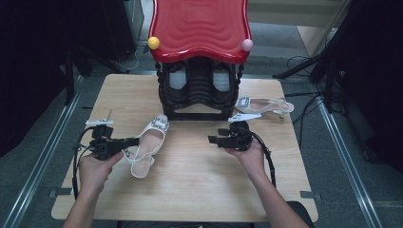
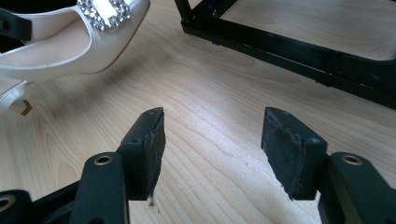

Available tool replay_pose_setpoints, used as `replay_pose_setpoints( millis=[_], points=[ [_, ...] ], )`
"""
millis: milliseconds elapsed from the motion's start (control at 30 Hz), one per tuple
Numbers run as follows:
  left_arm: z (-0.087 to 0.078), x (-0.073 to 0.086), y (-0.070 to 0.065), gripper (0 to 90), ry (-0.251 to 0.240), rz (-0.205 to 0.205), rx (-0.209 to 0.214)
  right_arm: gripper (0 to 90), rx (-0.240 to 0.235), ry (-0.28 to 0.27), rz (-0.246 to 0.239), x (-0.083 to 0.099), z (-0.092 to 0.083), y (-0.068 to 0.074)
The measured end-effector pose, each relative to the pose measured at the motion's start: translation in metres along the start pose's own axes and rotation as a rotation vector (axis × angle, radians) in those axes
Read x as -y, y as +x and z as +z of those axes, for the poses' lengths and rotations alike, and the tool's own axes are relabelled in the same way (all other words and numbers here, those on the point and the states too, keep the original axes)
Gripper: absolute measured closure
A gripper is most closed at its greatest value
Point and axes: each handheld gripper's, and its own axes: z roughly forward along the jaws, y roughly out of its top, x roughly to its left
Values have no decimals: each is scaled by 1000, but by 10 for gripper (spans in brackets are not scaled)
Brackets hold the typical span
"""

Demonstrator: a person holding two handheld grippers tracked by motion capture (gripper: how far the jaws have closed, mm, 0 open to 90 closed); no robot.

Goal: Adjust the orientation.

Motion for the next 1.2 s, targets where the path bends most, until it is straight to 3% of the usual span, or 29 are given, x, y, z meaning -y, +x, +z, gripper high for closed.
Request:
replay_pose_setpoints(
  millis=[333, 733, 833, 1133, 1200],
  points=[
    [36, -7, -18, 866, 59, 40, 109, 403, 19, 7, -7, 8, -7, 3],
    [78, -13, -46, 866, 129, 97, 193, 404, 61, -10, 15, 22, -22, 2],
    [88, -13, -51, 865, 147, 92, 218, 404, 66, -8, 22, 25, -23, 2],
    [117, -7, -61, 858, 194, 85, 233, 454, 65, -12, 18, 29, -26, 4],
    [118, -7, -61, 857, 201, 100, 209, 458, 64, -13, 9, 30, -25, 5]
  ],
)
